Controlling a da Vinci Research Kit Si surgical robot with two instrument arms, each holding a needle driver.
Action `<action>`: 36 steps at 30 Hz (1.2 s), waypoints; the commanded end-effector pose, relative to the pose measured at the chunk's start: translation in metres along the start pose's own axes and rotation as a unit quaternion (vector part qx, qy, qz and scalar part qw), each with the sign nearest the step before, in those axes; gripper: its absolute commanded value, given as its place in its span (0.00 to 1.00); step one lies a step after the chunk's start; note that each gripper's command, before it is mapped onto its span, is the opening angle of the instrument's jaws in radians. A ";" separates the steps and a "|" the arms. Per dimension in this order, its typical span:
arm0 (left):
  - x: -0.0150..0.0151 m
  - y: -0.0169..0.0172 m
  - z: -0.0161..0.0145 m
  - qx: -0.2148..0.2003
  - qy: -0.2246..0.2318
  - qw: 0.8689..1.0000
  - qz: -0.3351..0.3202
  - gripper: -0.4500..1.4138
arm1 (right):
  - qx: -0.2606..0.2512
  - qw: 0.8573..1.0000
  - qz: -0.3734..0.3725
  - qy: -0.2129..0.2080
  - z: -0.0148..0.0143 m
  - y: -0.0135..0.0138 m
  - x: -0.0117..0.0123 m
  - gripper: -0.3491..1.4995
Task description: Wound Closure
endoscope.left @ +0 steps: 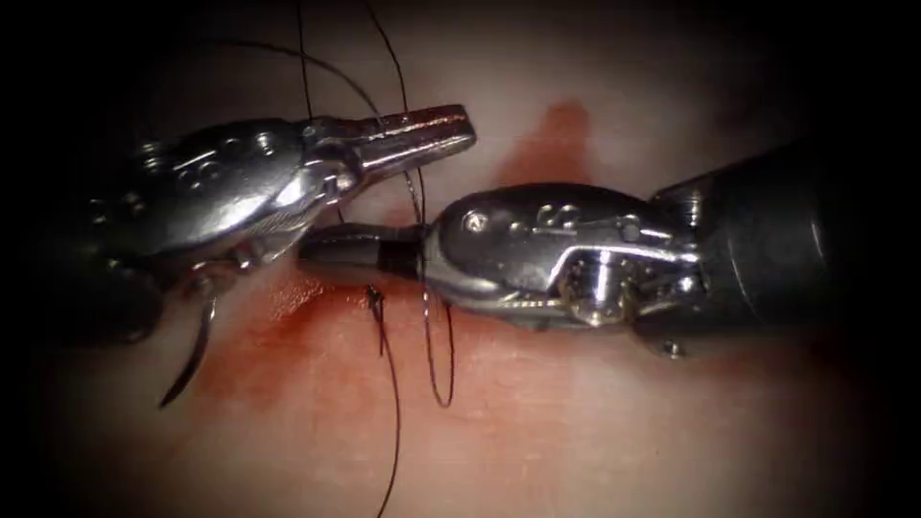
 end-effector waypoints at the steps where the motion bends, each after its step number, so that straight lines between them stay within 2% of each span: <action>1: -0.0009 -0.0001 0.0005 -0.001 -0.001 1.000 -0.001 0.00 | 0.000 1.000 0.000 0.002 0.0006 -0.0002 -0.0004 0.00; 5: -0.0019 -0.0005 0.0005 -0.003 -0.005 1.000 -0.004 0.00 | 0.015 1.000 -0.003 0.017 0.0004 -0.0004 -0.0006 0.00; 8: -0.0027 -0.0006 0.0007 -0.006 -0.005 1.000 -0.004 0.00 | 0.047 0.997 -0.001 0.058 0.0007 -0.0006 -0.0013 0.00; 13: -0.0034 -0.0009 0.0007 -0.011 -0.006 1.000 -0.006 0.00 | 0.085 0.992 -0.001 0.092 0.0008 -0.0004 -0.0024 0.00; 15: -0.0036 -0.0011 0.0006 -0.012 -0.006 1.000 -0.005 0.00 | 0.076 0.992 0.007 0.105 0.0005 -0.0002 -0.0025 0.00; 16: -0.0039 -0.0011 0.0006 -0.011 -0.007 1.000 -0.004 0.00 | 0.075 0.989 0.020 0.129 0.0001 0.0001 -0.0025 0.00; 19: -0.0041 -0.0011 0.0006 -0.011 -0.008 1.000 -0.005 0.00 | 0.072 0.987 0.029 0.143 0.0000 0.0003 -0.0025 0.00; 30: -0.0056 -0.0008 -0.0004 -0.017 -0.009 1.000 -0.004 0.00 | 0.035 0.967 0.086 0.237 -0.0017 0.0022 -0.0018 0.00; 32: -0.0064 -0.0005 -0.0010 -0.022 -0.009 1.000 -0.007 0.00 | 0.008 0.963 0.111 0.245 -0.0020 0.0031 -0.0019 0.00; 36: -0.0069 -0.0004 -0.0014 -0.021 -0.009 1.000 -0.008 0.00 | -0.014 0.960 0.125 0.251 -0.0023 0.0035 -0.0020 0.00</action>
